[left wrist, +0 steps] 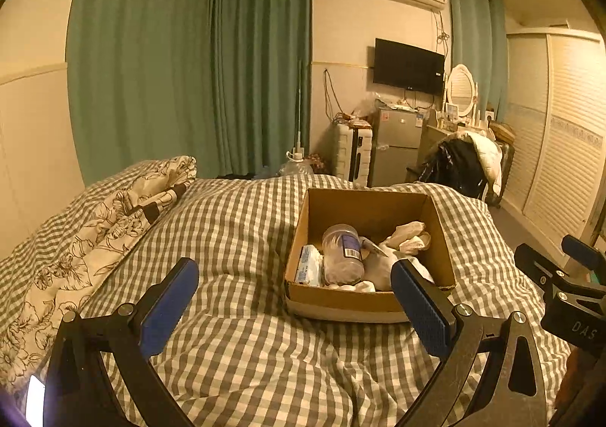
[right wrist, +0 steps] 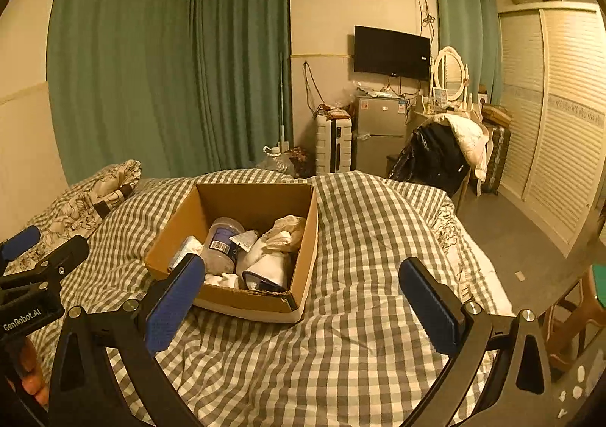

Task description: Organize objects

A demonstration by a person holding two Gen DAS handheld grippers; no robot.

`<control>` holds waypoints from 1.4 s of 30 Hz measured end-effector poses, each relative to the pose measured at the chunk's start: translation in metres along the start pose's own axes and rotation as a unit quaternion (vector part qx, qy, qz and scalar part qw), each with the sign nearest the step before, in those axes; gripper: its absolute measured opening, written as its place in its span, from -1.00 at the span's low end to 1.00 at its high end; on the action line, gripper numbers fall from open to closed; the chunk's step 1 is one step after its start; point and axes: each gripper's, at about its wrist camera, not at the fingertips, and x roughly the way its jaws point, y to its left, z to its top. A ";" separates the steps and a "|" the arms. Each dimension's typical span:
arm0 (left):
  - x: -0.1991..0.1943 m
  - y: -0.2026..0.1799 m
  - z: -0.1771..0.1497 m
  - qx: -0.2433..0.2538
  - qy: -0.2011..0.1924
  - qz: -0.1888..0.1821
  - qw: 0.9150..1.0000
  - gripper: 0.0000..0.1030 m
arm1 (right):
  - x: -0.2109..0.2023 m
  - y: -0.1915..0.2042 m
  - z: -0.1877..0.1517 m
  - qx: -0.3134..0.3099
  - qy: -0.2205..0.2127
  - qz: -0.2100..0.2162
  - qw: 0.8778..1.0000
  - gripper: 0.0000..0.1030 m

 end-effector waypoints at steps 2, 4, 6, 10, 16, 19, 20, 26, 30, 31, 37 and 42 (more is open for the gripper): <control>0.000 -0.001 -0.001 0.000 -0.001 -0.004 1.000 1.00 | -0.003 0.001 0.001 -0.003 -0.004 -0.003 1.000 0.99; 0.000 -0.002 -0.001 0.005 0.000 -0.001 1.000 1.00 | -0.003 0.002 0.001 -0.003 -0.006 -0.002 1.000 0.99; 0.000 -0.003 -0.001 0.007 0.000 0.000 1.000 1.00 | -0.002 0.003 0.001 -0.003 -0.004 -0.001 1.000 0.99; 0.001 -0.003 0.000 0.003 0.000 -0.001 1.000 1.00 | -0.002 0.003 0.002 -0.006 -0.005 -0.003 1.000 0.99; 0.003 -0.004 -0.001 0.006 0.003 -0.001 1.000 1.00 | 0.001 0.003 0.000 -0.007 -0.001 -0.003 1.000 0.99; 0.003 -0.006 -0.001 0.007 0.003 -0.002 1.000 1.00 | 0.001 0.004 0.001 -0.008 -0.001 -0.003 1.000 0.99; 0.003 -0.006 -0.002 0.008 0.003 -0.003 1.000 1.00 | 0.001 0.004 0.001 -0.008 -0.002 -0.003 1.000 0.99; 0.002 -0.007 -0.002 0.009 0.003 -0.003 1.000 1.00 | 0.000 0.005 0.001 -0.009 -0.004 -0.003 1.000 0.99; 0.001 -0.007 -0.001 0.007 0.003 -0.002 1.000 1.00 | 0.000 0.006 0.000 -0.010 -0.004 -0.004 1.000 0.99; 0.001 -0.007 -0.001 0.007 0.003 -0.002 1.000 1.00 | 0.000 0.006 0.001 -0.010 -0.004 -0.003 1.000 0.99; 0.001 -0.007 -0.001 0.007 0.002 -0.001 1.000 1.00 | -0.001 0.006 0.001 -0.009 -0.005 -0.004 1.000 0.99; 0.000 -0.007 -0.001 0.009 0.002 -0.001 1.000 1.00 | -0.002 0.006 0.001 -0.010 -0.005 -0.004 1.000 0.99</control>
